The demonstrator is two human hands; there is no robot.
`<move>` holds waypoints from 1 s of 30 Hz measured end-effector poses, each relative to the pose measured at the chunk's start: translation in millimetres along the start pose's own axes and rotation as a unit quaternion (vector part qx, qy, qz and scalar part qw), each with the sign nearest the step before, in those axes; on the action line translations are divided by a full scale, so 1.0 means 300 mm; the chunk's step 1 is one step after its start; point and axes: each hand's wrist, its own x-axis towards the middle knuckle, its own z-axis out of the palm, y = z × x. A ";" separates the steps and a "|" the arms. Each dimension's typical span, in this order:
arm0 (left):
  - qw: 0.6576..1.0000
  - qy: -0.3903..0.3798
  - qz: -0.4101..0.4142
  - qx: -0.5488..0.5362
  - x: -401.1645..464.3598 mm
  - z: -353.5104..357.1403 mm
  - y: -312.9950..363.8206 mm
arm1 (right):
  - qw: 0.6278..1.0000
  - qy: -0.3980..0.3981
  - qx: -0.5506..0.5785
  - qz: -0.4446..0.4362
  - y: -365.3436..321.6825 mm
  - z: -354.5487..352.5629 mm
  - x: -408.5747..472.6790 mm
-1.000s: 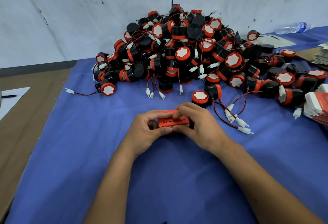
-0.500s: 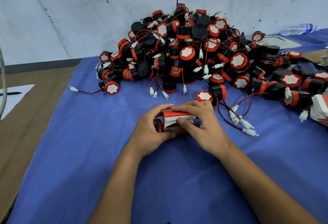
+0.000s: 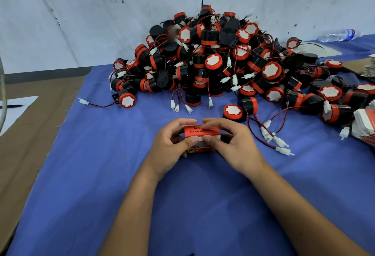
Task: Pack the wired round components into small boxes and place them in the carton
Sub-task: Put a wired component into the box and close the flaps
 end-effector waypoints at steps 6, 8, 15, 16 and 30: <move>0.999 0.036 0.017 0.037 0.008 0.007 -0.011 | 0.999 -0.008 0.037 0.018 0.014 -0.019 0.007; 0.989 0.078 0.061 0.106 0.010 0.007 -0.016 | 0.999 -0.021 0.038 0.019 0.012 -0.025 0.007; 0.977 0.095 0.121 0.144 0.012 0.021 -0.010 | 1.000 -0.017 0.003 0.006 0.014 -0.026 0.010; 0.977 0.095 0.121 0.150 0.010 0.018 -0.009 | 1.000 -0.017 -0.005 0.002 0.016 -0.025 0.006; 0.968 0.076 0.145 0.190 -0.013 -0.005 -0.006 | 0.946 0.036 -0.249 -0.206 0.000 0.008 -0.036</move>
